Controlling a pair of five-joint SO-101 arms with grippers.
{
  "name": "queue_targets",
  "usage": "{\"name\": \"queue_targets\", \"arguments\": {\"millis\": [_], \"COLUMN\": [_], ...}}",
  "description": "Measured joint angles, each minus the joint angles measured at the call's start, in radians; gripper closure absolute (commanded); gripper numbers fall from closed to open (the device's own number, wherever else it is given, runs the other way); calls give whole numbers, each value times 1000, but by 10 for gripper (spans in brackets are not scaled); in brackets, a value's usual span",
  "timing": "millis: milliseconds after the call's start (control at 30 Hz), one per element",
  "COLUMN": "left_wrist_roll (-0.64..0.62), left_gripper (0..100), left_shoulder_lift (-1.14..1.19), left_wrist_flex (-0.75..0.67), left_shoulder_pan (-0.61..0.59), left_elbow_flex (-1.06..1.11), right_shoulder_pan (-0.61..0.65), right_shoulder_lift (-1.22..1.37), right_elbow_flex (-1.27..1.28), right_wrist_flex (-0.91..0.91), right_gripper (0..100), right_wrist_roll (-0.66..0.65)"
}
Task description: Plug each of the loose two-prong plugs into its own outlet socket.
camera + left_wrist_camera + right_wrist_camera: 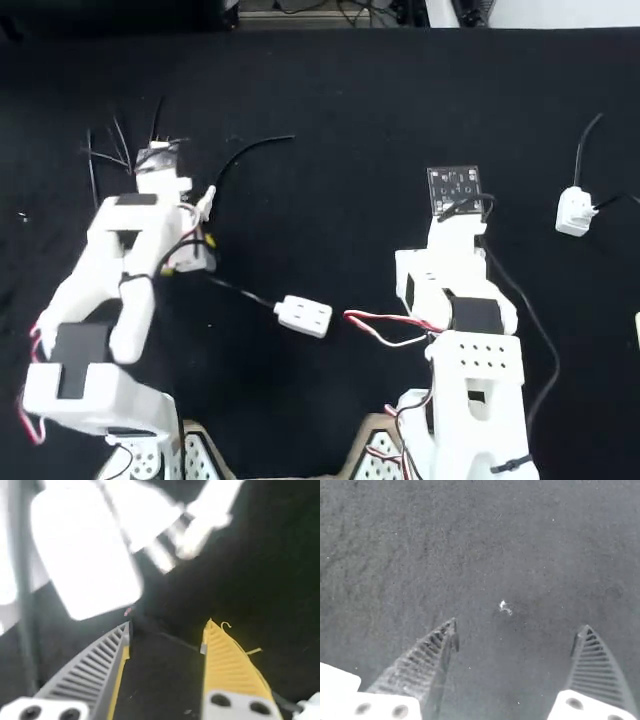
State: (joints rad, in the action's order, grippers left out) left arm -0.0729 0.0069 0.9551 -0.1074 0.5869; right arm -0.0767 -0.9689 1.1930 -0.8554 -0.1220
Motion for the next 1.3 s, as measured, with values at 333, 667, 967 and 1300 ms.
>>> {"name": "queue_targets", "arguments": {"millis": [333,667,967,1300], "left_wrist_roll": [132,247,318,325], "left_gripper": [770,764,770,770], "left_shoulder_lift": [-333,-606,-181,269], "left_wrist_flex": [64,137,51,44], "left_shoulder_pan": [-106,-126,74,78], "left_elbow_flex": [259,150,-192,-523], "right_shoulder_pan": [0,0,0,0], "right_shoulder_lift": [0,0,0,0], "right_elbow_flex": [0,0,0,0], "right_wrist_flex": [0,0,0,0], "right_gripper": [652,652,652,652], "right_wrist_roll": [0,0,0,0]}}
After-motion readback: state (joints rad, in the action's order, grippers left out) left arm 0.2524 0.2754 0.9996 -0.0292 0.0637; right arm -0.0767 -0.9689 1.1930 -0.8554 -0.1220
